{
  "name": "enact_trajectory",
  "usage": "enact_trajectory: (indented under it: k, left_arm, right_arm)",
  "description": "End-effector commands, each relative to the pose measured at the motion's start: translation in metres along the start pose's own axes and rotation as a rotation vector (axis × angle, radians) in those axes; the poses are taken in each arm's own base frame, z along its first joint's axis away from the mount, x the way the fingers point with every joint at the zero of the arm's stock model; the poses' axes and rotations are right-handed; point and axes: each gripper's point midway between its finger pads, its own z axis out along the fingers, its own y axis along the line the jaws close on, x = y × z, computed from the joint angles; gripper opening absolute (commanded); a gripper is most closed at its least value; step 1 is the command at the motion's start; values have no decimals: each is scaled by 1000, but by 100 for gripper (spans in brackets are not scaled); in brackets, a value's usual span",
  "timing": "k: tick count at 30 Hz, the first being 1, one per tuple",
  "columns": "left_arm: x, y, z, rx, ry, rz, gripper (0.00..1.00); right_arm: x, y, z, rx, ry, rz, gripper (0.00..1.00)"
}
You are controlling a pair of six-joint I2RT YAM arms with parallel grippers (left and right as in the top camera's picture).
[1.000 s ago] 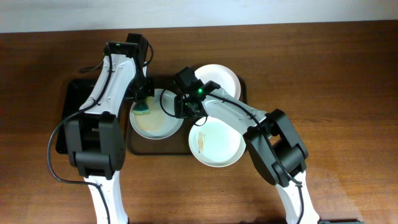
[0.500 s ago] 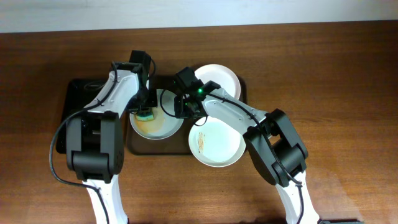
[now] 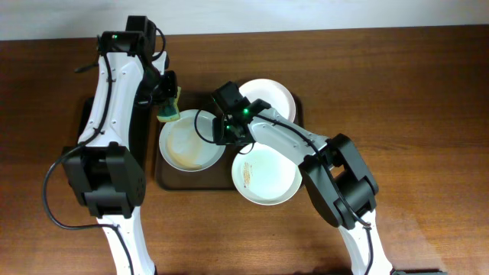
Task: Clean dirty plates on tray and stack at the side
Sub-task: 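Scrub the pale green plate with the sponge in the left gripper, then lift the pale green plate with the right gripper and place it right of tray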
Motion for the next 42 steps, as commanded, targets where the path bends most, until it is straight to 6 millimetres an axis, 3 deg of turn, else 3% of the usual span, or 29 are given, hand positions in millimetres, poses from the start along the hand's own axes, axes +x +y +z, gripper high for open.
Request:
enact_trajectory:
  k: [1, 3, 5, 7, 8, 12, 16, 20, 25, 30, 35, 39, 42]
  left_arm:
    - [-4, -1, -6, 16, -21, 14, 1]
    - [-5, -1, -6, 16, -25, 15, 1]
    - [-8, -2, -6, 18, -36, 15, 1]
    - [-7, -2, -6, 18, -35, 15, 1]
    - [-8, -2, -6, 18, -36, 15, 1]
    - [-14, -2, -7, 20, -60, 17, 1]
    - [-22, -2, -7, 23, -93, 18, 1]
    - [-33, 17, -11, 25, -135, -35, 1]
    - [-37, 48, -14, 19, -145, -122, 1]
    - [-37, 53, -14, 17, -146, -132, 1]
    - [-37, 48, -14, 43, -143, -129, 1]
    - [-37, 48, -14, 43, -143, -129, 1]
    - [-37, 48, -14, 43, -144, -129, 1]
  right_arm:
    - [12, -10, 20, 29, 42, 18, 22]
    - [15, -8, 22, 29, 46, 16, 4]
    - [11, -4, 16, 22, 42, 16, 4]
    - [-1, 4, -6, 10, 20, -14, 4]
    - [-16, 11, -35, 19, -23, -46, 4]
    - [-39, -8, -101, 232, -132, -117, 4]
    - [-46, -29, -131, 382, -187, -140, 4]
    - [-51, -35, -162, 527, -284, -172, 4]
    - [-58, -18, -219, 863, -564, -286, 4]
    - [-54, 16, -260, 1046, -808, -339, 4]
    - [-47, 31, -290, 1153, -963, -328, 4]
    - [-41, 40, -285, 1119, -971, -335, 4]
    - [-39, 40, -264, 1023, -880, -347, 4]
